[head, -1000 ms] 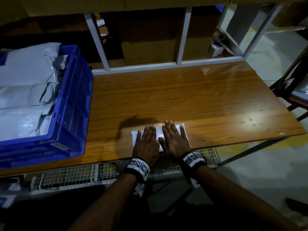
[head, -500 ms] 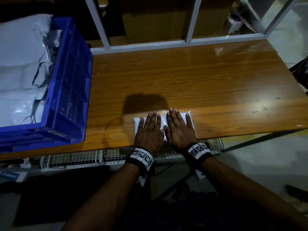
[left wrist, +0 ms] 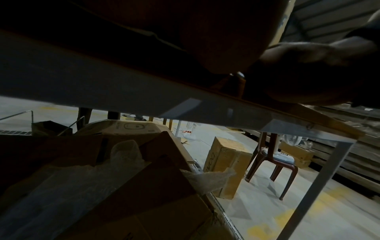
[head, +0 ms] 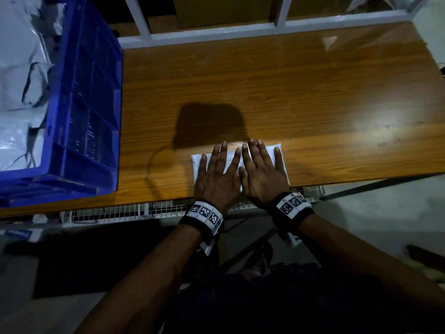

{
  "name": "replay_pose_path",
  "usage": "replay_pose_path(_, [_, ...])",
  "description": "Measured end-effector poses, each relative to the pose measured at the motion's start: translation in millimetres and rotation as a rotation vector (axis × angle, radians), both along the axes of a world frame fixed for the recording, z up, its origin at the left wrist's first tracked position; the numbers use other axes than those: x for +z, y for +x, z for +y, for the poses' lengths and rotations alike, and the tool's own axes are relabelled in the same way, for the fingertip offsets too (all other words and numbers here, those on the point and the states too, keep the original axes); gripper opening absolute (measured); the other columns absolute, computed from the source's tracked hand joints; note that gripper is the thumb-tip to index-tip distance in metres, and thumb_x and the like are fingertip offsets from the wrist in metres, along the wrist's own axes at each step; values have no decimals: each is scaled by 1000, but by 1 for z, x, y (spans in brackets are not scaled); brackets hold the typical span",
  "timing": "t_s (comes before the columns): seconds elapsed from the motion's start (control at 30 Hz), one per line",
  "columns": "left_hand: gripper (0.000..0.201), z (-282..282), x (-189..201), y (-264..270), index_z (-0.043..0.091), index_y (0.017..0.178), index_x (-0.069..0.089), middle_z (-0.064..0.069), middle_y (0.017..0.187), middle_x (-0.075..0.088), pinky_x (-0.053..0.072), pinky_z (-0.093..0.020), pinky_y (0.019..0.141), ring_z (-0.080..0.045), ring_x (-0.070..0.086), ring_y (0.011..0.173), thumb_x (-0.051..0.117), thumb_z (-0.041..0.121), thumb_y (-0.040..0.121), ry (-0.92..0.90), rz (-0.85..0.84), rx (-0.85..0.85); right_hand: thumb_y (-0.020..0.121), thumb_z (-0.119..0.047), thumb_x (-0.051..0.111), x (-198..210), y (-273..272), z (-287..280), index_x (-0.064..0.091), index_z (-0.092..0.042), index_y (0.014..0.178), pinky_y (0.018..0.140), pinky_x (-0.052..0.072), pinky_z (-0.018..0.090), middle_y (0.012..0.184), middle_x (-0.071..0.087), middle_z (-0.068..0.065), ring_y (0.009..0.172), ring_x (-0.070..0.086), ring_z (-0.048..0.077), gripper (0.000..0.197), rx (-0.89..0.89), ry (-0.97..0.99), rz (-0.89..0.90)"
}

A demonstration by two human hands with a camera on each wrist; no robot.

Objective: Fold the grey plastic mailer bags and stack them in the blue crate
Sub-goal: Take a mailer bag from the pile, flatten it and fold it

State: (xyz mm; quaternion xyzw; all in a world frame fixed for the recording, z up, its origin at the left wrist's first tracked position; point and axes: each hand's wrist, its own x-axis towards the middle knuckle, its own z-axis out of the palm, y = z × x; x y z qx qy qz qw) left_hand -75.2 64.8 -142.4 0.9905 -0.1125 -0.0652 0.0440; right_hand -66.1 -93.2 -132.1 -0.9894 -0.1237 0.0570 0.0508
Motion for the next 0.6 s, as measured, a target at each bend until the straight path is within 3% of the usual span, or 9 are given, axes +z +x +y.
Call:
replay_pose_path(0.2, [63,0,12,3,34,161,-10,-5,170,-19,-7,-49,126,-21,-17,157,0,49,101,-16,64,-2,103,-49,1,6,5,-1,-4,-19,164,123,-6,59,171,-12,6,157,-15,23,67,19,-24,99])
replay_pose_path(0.27, [60,1,17,3,33,161,-11,-4,170,-19,-8,-48,126,-20,-18,156,7,47,106,-17,93,-11,101,-52,-3,7,6,-2,-3,-19,164,123,-8,59,171,-12,6,157,-15,23,71,29,-9,115])
replay_pose_path(0.37, [64,8,27,7,27,164,2,-5,172,-7,-4,-46,126,-20,-9,158,27,46,108,-101,128,-22,95,-62,-9,14,6,-9,1,-22,165,123,-9,58,172,-8,7,158,-11,24,81,59,73,142])
replay_pose_path(0.47, [74,28,49,19,19,161,24,-2,169,20,10,-40,126,-18,15,157,53,51,101,-159,189,43,102,-55,15,30,13,-26,11,-24,164,122,6,61,170,19,7,158,7,26,70,48,99,147])
replay_pose_path(0.53, [77,42,64,23,23,153,43,1,158,45,28,-38,120,-19,39,146,70,54,89,-160,134,103,107,-42,33,39,16,-37,13,-28,164,120,16,62,162,37,4,156,20,27,62,43,62,122])
replay_pose_path(0.6, [83,47,81,28,28,147,52,0,145,59,43,-41,109,-25,54,133,84,55,75,-188,132,124,107,-37,41,49,22,-44,14,-29,163,117,23,62,154,45,7,148,34,32,63,48,22,147])
